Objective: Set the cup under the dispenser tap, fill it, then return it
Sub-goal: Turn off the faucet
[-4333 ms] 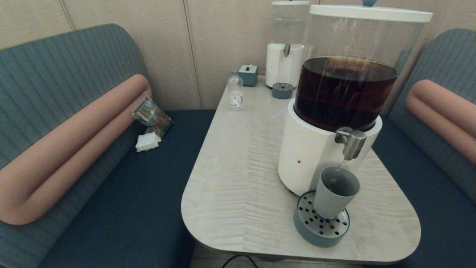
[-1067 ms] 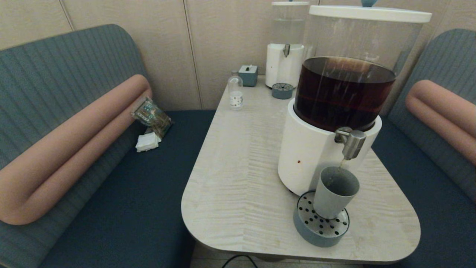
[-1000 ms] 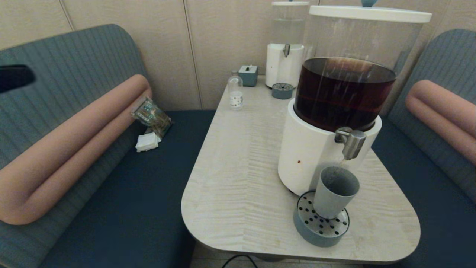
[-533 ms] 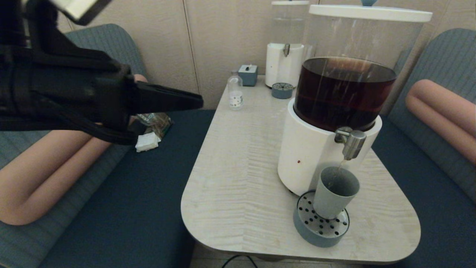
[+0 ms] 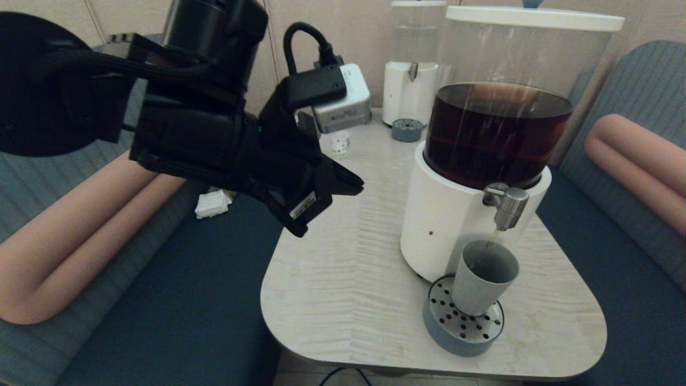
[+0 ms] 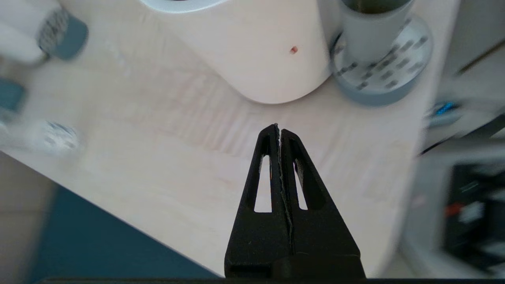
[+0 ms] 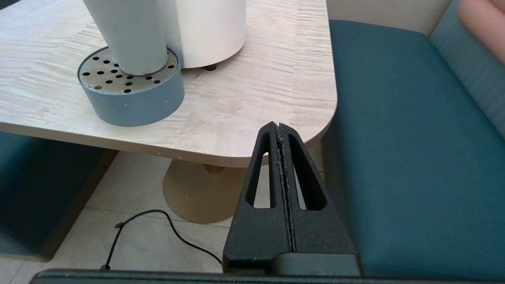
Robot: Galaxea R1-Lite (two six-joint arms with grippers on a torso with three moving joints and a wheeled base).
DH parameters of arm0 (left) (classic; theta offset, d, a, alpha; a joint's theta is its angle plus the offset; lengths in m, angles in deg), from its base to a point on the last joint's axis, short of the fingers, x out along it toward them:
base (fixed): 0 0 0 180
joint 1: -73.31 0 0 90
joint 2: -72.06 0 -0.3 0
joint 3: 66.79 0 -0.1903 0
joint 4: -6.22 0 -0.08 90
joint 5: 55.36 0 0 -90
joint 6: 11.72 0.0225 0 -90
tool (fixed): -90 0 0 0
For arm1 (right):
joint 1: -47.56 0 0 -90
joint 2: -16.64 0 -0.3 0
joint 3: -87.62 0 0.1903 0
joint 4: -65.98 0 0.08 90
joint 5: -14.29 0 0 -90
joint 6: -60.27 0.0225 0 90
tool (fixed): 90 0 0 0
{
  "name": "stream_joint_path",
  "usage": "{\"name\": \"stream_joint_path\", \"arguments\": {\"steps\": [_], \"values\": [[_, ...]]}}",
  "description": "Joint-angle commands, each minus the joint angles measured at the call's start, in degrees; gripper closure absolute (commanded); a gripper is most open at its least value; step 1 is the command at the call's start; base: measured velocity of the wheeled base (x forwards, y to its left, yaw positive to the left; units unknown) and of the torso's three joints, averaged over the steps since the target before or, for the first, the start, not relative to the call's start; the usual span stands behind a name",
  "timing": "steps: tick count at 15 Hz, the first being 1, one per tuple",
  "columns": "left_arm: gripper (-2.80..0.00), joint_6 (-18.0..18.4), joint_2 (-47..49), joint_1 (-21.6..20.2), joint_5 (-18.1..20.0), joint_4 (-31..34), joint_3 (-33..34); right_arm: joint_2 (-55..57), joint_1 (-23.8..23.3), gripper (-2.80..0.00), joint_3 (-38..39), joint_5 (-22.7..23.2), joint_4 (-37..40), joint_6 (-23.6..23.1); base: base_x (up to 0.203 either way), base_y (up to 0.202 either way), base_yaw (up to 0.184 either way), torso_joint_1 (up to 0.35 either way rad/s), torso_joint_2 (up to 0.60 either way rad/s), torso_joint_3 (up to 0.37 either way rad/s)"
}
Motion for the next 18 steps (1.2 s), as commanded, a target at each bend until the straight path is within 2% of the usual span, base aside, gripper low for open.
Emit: {"name": "stream_joint_path", "arguments": {"steps": [1,3,5,6,8,13,18], "values": [[0.0,3.0,3.1,0.5,-0.3,0.0,-1.8,0.0,0.0,0.0,0.0,0.0,0.0,0.0,0.0,0.0,0.0,0.0,0.0,0.0],[0.0,5.6,4.5,0.6,-0.3,0.1,-4.9,0.0,0.0,0.0,0.0,0.0,0.0,0.0,0.0,0.0,0.0,0.0,0.0,0.0],[0.0,10.3,6.4,0.6,-0.2,0.5,-9.0,0.0,0.0,0.0,0.0,0.0,0.0,0.0,0.0,0.0,0.0,0.0,0.0,0.0],[0.0,11.3,7.0,1.1,-0.2,0.6,-9.8,0.0,0.0,0.0,0.0,0.0,0.0,0.0,0.0,0.0,0.0,0.0,0.0,0.0],[0.0,11.3,7.3,2.8,-0.2,0.4,-9.8,0.0,0.0,0.0,0.0,0.0,0.0,0.0,0.0,0.0,0.0,0.0,0.0,0.0],[0.0,10.3,10.9,11.1,0.5,-0.1,-11.8,0.0,0.0,0.0,0.0,0.0,0.0,0.0,0.0,0.0,0.0,0.0,0.0,0.0],[0.0,10.1,13.7,14.0,0.5,0.1,-14.5,0.0,0.0,0.0,0.0,0.0,0.0,0.0,0.0,0.0,0.0,0.0,0.0,0.0]]}}
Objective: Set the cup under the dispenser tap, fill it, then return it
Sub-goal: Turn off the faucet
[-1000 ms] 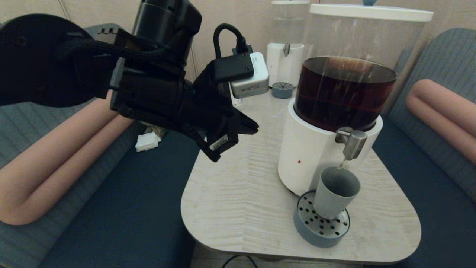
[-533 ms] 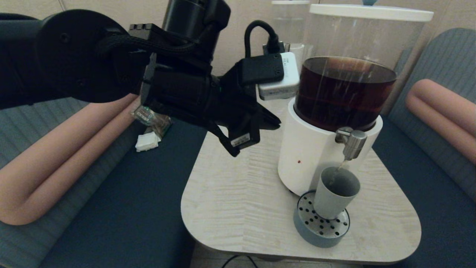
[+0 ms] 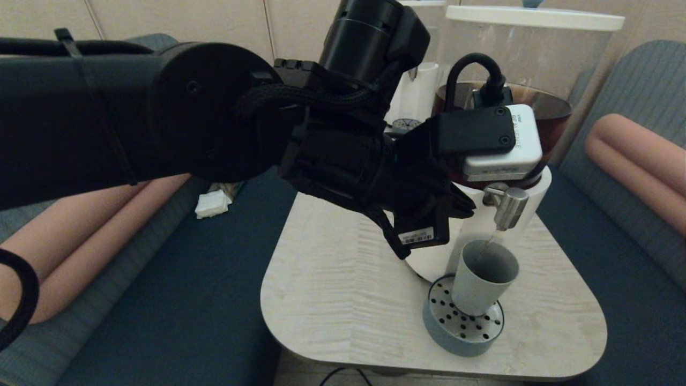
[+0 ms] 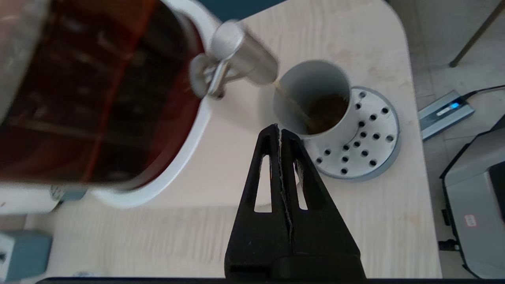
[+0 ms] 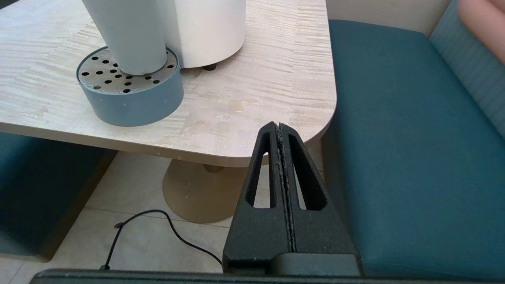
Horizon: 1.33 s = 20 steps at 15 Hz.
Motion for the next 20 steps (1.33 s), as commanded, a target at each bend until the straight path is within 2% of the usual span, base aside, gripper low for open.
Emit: {"name": "stream_joint_path", "arguments": {"steps": [1,5,9,20], "values": [[0.0,0.3,1.1,0.6,0.1,0.0,-0.2,0.0,0.0,0.0,0.0,0.0,0.0,0.0,0.0,0.0,0.0,0.0,0.0,0.0],[0.0,0.6,2.5,0.6,-0.1,-0.2,-1.0,0.0,0.0,0.0,0.0,0.0,0.0,0.0,0.0,0.0,0.0,0.0,0.0,0.0],[0.0,0.7,3.7,0.6,0.0,-4.5,-1.1,0.0,0.0,0.0,0.0,0.0,0.0,0.0,0.0,0.0,0.0,0.0,0.0,0.0],[0.0,0.7,5.5,0.6,0.2,-9.2,-1.1,0.0,0.0,0.0,0.0,0.0,0.0,0.0,0.0,0.0,0.0,0.0,0.0,0.0]]}}
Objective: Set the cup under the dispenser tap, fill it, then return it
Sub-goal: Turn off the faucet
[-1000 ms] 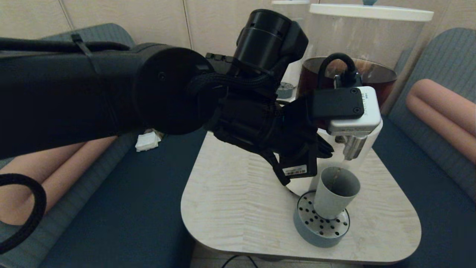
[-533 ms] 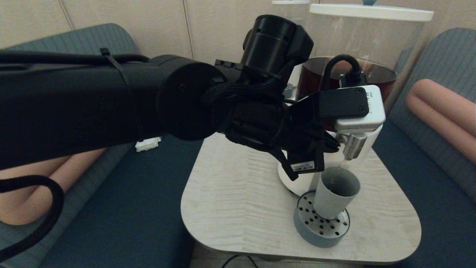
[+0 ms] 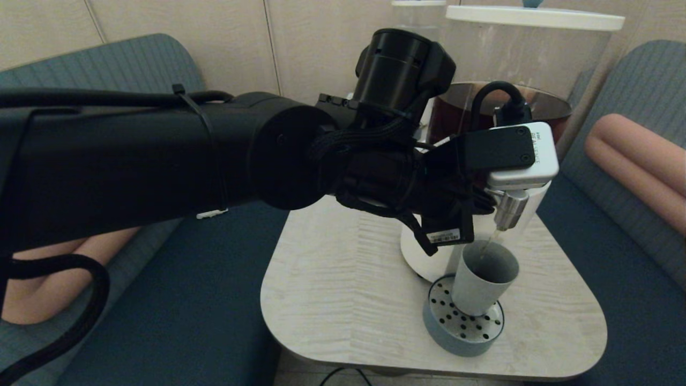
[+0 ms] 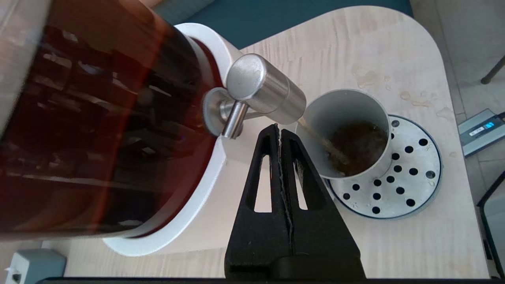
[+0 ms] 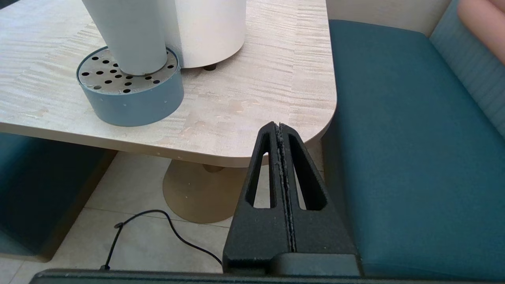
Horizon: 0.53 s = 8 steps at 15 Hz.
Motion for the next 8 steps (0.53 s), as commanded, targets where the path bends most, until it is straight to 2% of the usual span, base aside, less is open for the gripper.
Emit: {"name": "stream_joint_path", "arguments": {"steps": [1,8], "values": [[0.0,0.3,0.2,0.0,0.1,-0.5,0.0,0.0,0.0,0.0,0.0,0.0,0.0,0.0,0.0,0.0,0.0,0.0,0.0,0.0],[0.0,0.3,0.9,0.0,0.0,-2.6,0.0,0.0,0.0,0.0,0.0,0.0,0.0,0.0,0.0,0.0,0.0,0.0,0.0,0.0]]}}
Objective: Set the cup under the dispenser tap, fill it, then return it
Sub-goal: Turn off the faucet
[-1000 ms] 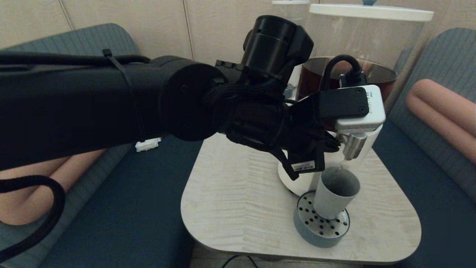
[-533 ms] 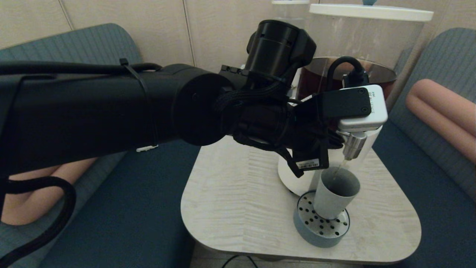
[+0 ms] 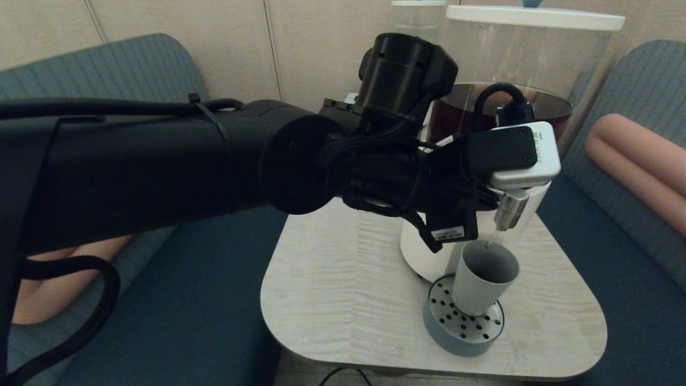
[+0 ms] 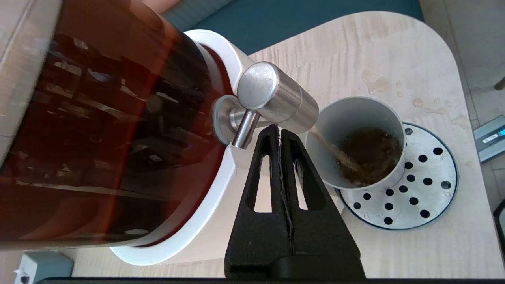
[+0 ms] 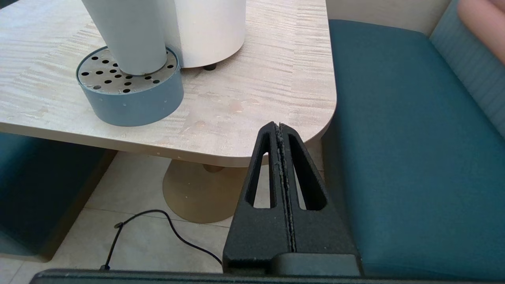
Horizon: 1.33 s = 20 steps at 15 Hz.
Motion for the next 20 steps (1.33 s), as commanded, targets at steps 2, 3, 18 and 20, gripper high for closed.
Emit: {"name": "stream_joint_path", "arguments": {"steps": [2,3,18,20], "values": [[0.0,0.2,0.3,-0.1,0.1,-0.5,0.0,0.1,0.0,0.0,0.0,0.0,0.0,0.0,0.0,0.0,0.0,0.0,0.0,0.0],[0.0,0.2,0.5,-0.1,0.1,-1.1,0.0,0.1,0.0,0.0,0.0,0.0,0.0,0.0,0.0,0.0,0.0,0.0,0.0,0.0],[0.0,0.8,1.0,-0.4,-0.6,-3.9,0.0,0.1,0.1,0.0,0.0,0.0,0.0,0.0,0.0,0.0,0.0,0.0,0.0,0.0],[0.0,1.2,1.1,-0.4,-0.7,-4.4,0.0,0.1,0.1,0.0,0.0,0.0,0.0,0.0,0.0,0.0,0.0,0.0,0.0,0.0]]}}
